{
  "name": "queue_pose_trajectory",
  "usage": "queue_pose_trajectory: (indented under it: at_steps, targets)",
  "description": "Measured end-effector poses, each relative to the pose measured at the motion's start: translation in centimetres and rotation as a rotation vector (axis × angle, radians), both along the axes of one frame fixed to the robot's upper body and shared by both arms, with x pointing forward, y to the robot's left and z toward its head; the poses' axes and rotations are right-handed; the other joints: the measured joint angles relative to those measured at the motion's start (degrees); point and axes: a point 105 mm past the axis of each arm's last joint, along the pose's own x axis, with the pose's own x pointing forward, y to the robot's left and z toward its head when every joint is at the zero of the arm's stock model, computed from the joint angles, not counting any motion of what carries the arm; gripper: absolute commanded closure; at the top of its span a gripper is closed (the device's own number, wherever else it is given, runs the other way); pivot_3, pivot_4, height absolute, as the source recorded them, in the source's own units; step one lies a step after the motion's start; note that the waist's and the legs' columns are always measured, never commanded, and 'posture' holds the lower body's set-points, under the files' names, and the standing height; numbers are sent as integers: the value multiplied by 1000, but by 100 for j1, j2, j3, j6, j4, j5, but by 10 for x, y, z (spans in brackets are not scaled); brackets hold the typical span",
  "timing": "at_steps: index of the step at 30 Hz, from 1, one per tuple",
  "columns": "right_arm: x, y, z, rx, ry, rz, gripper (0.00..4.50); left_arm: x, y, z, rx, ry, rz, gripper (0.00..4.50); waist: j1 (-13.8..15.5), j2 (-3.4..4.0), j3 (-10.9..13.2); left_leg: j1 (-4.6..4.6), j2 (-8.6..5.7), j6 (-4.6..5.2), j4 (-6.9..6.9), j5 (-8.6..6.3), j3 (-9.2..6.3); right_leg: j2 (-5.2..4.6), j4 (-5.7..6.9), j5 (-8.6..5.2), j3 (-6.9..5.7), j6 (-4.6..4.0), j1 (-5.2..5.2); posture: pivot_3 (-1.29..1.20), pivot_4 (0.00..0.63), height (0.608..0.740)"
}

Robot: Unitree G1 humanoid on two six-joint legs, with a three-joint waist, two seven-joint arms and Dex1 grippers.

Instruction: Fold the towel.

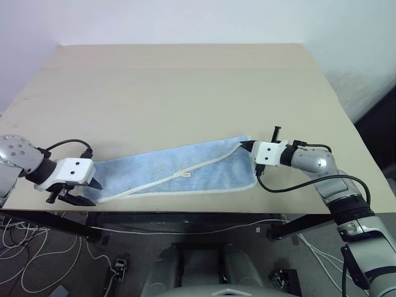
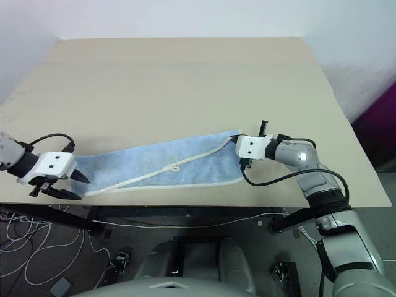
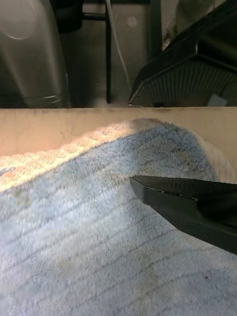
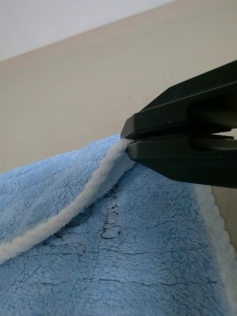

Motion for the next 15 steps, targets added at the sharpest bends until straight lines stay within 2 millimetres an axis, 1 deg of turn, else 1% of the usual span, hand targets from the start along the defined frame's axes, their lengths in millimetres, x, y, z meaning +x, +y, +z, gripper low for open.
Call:
queue_pose_trajectory:
  at_steps: [5, 6, 7, 11, 12, 15]
  targets:
    - [0, 0, 0, 1, 0, 0, 4500, -1, -1, -8, 34, -3, -30, 2342, 1, 0, 0, 0, 0, 0, 2, 0, 0, 0, 1, 0, 1, 0, 1, 0, 150, 740]
    - [0, 1, 0, 2, 0, 1, 4500, 0, -1, -9, 47, -12, -38, 2726, 1, 0, 0, 0, 0, 0, 2, 0, 0, 0, 1, 0, 0, 0, 1, 0, 150, 740]
    - [0, 1, 0, 2, 0, 1, 4500, 0, -1, -10, 53, -19, -45, 2937, 2, 0, 0, 0, 0, 0, 2, 0, 0, 0, 1, 0, 0, 0, 1, 0, 150, 740]
    - [0, 2, 0, 5, 1, 3, 4500, 3, -3, -12, 48, -30, -45, 4201, 1, 0, 0, 0, 0, 1, 2, 0, 0, -1, 1, 0, 0, 0, 1, 0, 150, 740]
    - [0, 2, 0, 5, 1, 3, 4500, 4, -3, -11, 44, -38, -40, 4459, 1, 0, 0, 0, 0, 1, 2, 0, 0, -1, 1, 0, 0, 0, 1, 0, 150, 740]
    - [0, 2, 0, 5, 1, 3, 4500, 4, -3, -11, 40, -40, -38, 4459, 1, 0, 0, 0, 0, 1, 2, 0, 0, -1, 2, 0, 0, 0, 0, 0, 150, 740]
